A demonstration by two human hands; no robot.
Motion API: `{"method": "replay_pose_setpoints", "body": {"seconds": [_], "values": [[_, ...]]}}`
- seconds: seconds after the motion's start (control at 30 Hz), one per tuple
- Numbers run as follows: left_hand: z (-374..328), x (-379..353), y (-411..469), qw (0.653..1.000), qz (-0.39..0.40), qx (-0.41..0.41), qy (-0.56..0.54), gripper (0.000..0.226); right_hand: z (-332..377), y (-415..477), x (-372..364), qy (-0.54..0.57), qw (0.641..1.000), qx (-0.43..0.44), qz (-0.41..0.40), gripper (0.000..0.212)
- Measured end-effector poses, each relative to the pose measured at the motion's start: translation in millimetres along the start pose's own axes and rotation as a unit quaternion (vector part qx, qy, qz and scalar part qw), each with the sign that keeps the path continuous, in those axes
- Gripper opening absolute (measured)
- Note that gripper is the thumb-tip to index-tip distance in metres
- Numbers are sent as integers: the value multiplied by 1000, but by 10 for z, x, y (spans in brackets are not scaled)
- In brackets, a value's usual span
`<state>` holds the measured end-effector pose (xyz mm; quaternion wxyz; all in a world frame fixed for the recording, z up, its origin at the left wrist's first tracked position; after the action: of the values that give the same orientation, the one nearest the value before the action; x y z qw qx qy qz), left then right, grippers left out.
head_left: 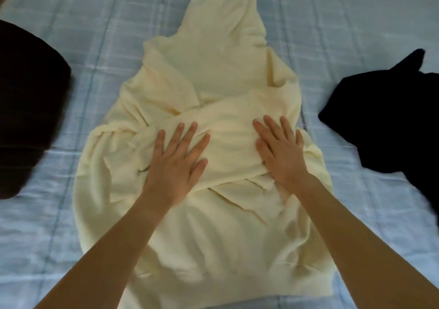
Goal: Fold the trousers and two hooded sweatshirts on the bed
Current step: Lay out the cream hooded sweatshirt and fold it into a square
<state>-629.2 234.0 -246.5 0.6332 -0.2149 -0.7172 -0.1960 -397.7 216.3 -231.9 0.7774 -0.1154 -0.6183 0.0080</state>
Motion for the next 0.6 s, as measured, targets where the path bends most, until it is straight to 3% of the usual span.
{"method": "replay_pose_setpoints", "body": {"seconds": [0.07, 0.2, 0.33, 0.37, 0.5, 0.6], "values": [[-42, 83, -13, 1000, -3, 6, 0, 55, -147, -271, 154, 35, 999, -12, -27, 59], [-405, 247, -285, 997, -3, 44, -58, 57, -779, -1284, 155, 101, 984, -137, -58, 49], [-1478, 189, -734, 990, 17, -67, -125, 54, -1011, -1863, -125, 326, 914, -241, 28, 57], [-1645, 123, -790, 990, 24, -65, -125, 54, -975, -1919, -148, 361, 903, -232, 37, 60], [-1895, 35, -829, 994, 30, 0, -101, 55, -991, -1993, -66, 389, 911, -132, 29, 52], [-2190, 133, -870, 995, 16, -40, -85, 54, -1235, -2117, 156, 484, 865, -131, 26, 47]]}}
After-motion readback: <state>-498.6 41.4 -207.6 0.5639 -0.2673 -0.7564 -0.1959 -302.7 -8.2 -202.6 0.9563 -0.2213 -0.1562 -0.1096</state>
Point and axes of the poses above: each hand's wrist, its own y-axis towards the middle knuckle, its own x-axis out of the back of the hand, z = x × y, the point moved 9 cm from there along y, towards the middle knuckle, and after that the axes turned 1 degree about -y, right-handed, at the moved point
